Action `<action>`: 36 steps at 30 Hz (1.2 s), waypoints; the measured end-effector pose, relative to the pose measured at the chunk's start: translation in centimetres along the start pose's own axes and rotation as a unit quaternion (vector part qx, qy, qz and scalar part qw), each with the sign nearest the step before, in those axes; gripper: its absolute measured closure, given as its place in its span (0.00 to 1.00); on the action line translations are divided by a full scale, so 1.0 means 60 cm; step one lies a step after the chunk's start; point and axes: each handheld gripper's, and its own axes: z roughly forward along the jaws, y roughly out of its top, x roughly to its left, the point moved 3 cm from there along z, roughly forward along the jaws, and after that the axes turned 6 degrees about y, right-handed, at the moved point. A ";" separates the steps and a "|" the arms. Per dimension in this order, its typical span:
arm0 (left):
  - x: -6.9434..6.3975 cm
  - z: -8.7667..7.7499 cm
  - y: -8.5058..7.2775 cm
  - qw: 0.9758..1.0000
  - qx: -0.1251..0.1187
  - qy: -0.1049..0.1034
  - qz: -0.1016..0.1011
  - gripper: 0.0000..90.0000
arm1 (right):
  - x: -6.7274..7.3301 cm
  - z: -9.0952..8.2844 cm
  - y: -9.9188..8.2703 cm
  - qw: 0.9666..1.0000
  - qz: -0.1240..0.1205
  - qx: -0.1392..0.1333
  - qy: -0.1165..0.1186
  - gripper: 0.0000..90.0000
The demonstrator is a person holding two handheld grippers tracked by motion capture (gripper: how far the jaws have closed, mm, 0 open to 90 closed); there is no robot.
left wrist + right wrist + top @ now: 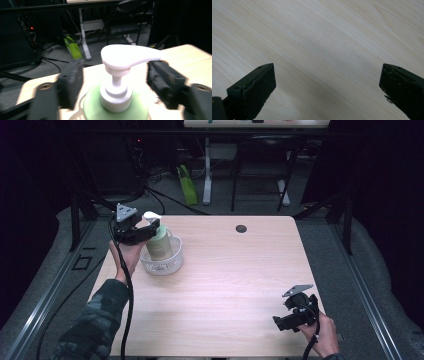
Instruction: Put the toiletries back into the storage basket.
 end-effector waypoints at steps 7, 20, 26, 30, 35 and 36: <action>-0.005 -0.031 0.010 1.000 0.000 0.004 0.027 0.17 | 0.002 0.000 0.001 1.000 -0.001 0.000 0.000 0.00; -0.002 -0.096 -0.001 0.999 0.019 -0.004 0.037 0.07 | 0.004 0.000 0.001 1.000 -0.003 0.003 -0.003 0.00; 0.000 -0.122 -0.034 0.997 0.055 -0.003 0.052 0.04 | 0.004 0.000 0.001 1.000 -0.003 0.004 -0.003 0.00; -0.003 -0.140 -0.053 0.997 0.064 -0.010 0.050 0.03 | 0.004 0.001 0.000 1.000 -0.004 0.006 -0.004 0.00; -0.011 -0.157 -0.079 0.993 0.092 -0.026 0.062 0.00 | 0.006 0.002 0.001 1.000 -0.003 0.006 -0.001 0.00; -0.012 -0.160 -0.085 0.993 0.097 -0.028 0.063 0.00 | 0.006 0.002 0.000 1.000 -0.002 0.006 -0.001 0.00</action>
